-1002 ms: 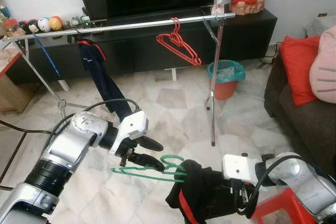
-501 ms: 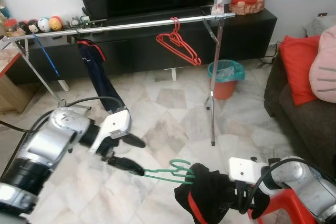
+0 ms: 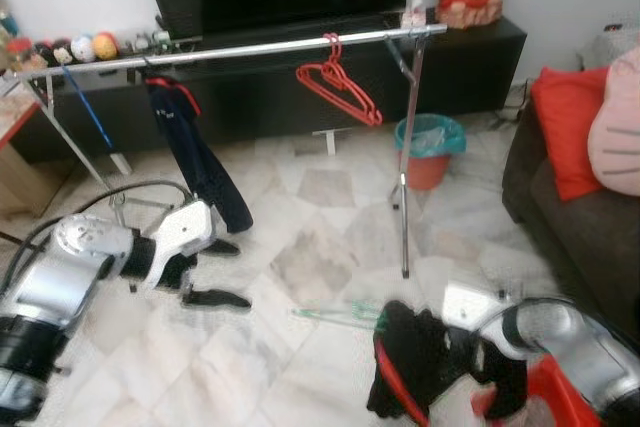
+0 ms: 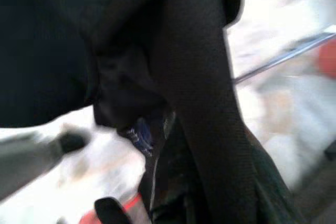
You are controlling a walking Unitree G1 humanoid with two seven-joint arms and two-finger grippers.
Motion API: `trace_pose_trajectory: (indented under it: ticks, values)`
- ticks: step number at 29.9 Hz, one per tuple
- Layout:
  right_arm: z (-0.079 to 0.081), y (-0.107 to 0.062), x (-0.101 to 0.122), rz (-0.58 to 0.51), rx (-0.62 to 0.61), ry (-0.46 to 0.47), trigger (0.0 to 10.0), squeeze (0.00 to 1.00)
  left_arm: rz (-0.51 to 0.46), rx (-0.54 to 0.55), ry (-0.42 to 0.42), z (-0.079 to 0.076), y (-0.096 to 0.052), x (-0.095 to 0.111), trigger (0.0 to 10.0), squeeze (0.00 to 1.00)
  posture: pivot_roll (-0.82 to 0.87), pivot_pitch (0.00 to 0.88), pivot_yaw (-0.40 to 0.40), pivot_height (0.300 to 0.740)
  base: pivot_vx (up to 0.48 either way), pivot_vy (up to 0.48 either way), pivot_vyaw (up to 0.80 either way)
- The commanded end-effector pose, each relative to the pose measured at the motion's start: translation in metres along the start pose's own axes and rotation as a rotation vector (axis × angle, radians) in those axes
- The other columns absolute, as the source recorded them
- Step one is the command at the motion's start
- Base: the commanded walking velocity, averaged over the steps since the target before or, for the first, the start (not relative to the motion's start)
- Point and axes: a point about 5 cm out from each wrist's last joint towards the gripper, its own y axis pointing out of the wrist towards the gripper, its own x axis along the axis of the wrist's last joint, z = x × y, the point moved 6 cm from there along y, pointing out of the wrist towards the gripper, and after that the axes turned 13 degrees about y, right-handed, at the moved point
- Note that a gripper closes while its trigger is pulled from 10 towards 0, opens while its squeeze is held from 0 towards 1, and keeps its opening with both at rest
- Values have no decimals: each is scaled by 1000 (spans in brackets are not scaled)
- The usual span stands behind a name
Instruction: Hang hanger
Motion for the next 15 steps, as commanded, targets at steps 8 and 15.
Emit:
trace_pose_trajectory:
  ticks: [8, 15]
  values:
    - [-48, -9, 32, -215, -368, 404, 10000, 0, 31, 350, -126, 25, 9, -17, 10000, 0, -46, 0, 129, 740, 0, 0, 0]
    - [-37, -7, 64, -353, -313, 461, 10000, 0, -27, 317, -173, 13, 30, -9, 10000, 0, -54, 0, 130, 740, 0, 0, 0]
